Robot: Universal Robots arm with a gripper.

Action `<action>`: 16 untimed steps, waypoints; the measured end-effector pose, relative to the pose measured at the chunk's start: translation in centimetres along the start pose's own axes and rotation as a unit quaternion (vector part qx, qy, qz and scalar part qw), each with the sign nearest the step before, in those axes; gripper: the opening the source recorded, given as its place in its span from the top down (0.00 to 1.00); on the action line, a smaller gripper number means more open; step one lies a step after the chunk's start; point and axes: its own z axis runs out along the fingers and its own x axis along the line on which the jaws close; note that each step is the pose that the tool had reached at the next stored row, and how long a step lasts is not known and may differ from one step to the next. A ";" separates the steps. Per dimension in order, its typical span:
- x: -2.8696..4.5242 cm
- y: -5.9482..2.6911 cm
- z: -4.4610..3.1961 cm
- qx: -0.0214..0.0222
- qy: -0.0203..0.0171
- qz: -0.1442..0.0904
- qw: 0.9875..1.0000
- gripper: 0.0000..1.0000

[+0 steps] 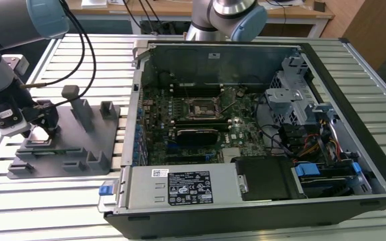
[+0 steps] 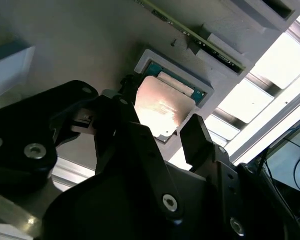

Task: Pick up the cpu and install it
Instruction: 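Pick up the cpu and move it towards the insertion slot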

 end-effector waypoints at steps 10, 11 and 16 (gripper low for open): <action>-0.01 0.01 -0.12 0.001 0.000 0.000 1.000 0.46; -0.01 0.01 -0.12 0.001 0.000 0.000 1.000 0.46; -0.02 0.01 -0.20 0.001 0.000 0.000 1.000 0.39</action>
